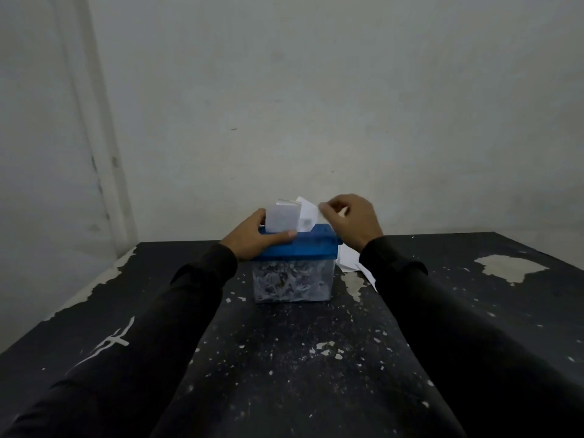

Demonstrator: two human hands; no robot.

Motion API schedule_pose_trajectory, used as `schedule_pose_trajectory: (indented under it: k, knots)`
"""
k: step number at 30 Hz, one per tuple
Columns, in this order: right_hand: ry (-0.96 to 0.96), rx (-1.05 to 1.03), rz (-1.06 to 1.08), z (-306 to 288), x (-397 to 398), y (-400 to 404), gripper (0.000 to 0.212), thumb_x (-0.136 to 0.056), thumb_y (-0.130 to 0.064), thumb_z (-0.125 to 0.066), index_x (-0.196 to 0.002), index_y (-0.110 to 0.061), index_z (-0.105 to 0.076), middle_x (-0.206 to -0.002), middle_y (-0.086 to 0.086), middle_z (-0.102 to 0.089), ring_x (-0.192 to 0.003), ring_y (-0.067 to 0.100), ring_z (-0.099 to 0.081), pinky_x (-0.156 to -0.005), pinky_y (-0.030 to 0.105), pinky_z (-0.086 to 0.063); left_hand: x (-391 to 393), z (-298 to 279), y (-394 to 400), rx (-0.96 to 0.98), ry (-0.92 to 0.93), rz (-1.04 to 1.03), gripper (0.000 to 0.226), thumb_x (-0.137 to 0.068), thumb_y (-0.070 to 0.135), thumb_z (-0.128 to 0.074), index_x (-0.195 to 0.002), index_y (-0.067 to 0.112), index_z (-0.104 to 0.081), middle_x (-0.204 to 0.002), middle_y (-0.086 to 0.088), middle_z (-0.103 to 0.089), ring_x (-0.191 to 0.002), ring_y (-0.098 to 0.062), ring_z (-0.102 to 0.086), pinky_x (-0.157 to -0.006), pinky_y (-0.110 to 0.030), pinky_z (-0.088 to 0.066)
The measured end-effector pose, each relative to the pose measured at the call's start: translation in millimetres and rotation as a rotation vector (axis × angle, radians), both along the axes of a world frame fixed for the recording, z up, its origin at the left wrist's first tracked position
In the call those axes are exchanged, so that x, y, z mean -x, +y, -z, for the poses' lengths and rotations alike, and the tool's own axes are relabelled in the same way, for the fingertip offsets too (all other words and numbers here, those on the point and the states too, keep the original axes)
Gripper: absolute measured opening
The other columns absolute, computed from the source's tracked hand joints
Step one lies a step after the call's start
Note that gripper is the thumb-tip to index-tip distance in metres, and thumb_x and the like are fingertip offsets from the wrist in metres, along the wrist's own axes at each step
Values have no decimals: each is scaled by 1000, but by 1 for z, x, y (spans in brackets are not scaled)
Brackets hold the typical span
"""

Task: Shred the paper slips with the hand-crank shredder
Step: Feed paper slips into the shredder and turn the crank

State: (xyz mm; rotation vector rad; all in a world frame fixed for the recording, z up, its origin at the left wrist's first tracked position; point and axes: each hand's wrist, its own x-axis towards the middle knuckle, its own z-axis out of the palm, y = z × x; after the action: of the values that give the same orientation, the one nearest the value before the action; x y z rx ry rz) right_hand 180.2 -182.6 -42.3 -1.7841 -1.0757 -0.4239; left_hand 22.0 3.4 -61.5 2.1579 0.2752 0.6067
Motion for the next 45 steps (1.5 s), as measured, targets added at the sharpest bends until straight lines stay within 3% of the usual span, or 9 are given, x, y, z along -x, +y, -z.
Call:
schedule_pose_trajectory:
  k: [2, 5, 7, 14, 18, 23, 30, 39, 45]
  knots:
    - [-11, 177, -149, -7, 18, 9, 27, -87, -40, -76, -94, -14, -75, -85, -2, -72, -73, 3, -60, -65, 15, -46, -3, -2, 4, 20, -2, -27, 55, -92, 48, -62, -135, 17, -48, -130, -5, -59, -117, -22, -58, -99, -37, -48]
    - [35, 321, -171, -6, 27, 29, 32, -85, -36, -79, -90, -4, -75, -85, 12, -74, -76, 22, -67, -70, 35, -53, -5, -1, 5, 15, 17, -44, 34, -98, 30, -48, -130, 20, -51, -131, -11, -59, -120, -30, -57, -105, -45, -47]
    - [54, 305, -165, -7, 25, 36, 29, -88, -29, -76, -87, 0, -73, -86, 17, -73, -75, 26, -65, -70, 38, -53, -5, -1, 8, 10, 5, -24, 28, -101, 27, -49, -129, 26, -51, -131, -12, -62, -119, -30, -59, -106, -47, -48]
    - [77, 283, -183, -10, 15, 33, 23, -95, -24, -69, -90, -1, -71, -91, 15, -71, -78, 22, -59, -70, 30, -46, -5, -2, 5, 27, -18, -22, 13, -107, 26, -52, -111, 16, -60, -107, -10, -70, -98, -27, -65, -82, -34, -54]
    - [19, 380, -204, -17, 17, 37, 22, -93, -27, -72, -97, -6, -74, -97, 10, -73, -89, 25, -66, -80, 35, -54, -5, 1, 9, 3, -30, -35, 22, -105, 20, -55, -126, 21, -58, -126, -12, -66, -114, -30, -64, -103, -49, -52]
    - [-10, 443, -166, -20, 9, 37, 24, -91, -30, -74, -100, -7, -76, -99, 9, -73, -90, 25, -66, -85, 39, -55, -6, 2, 6, -25, -40, -60, 25, -104, 20, -56, -127, 12, -60, -121, -14, -67, -109, -30, -65, -102, -51, -52]
    - [-16, 454, -186, -24, 24, 36, 21, -93, -25, -72, -104, -7, -77, -98, 9, -73, -89, 24, -65, -79, 32, -50, -2, 1, 0, -53, -66, -53, 30, -103, 10, -50, -131, 18, -57, -123, -9, -64, -108, -26, -61, -84, -23, -51]
    - [-4, 472, -140, -20, 20, 41, 16, -91, -25, -72, -92, -9, -76, -93, 11, -72, -85, 26, -64, -75, 34, -49, 0, 2, -1, -92, -55, -49, 44, -98, 31, -52, -141, 37, -47, -135, -3, -61, -118, -23, -59, -102, -38, -49]
    - [47, 130, -78, -2, 8, 13, 24, -89, -35, -75, -100, -14, -71, -95, 0, -69, -82, 12, -60, -75, 28, -48, -4, 7, 1, -79, -84, -57, 39, -103, 12, -52, -140, 25, -52, -128, -6, -63, -114, -27, -61, -94, -32, -49]
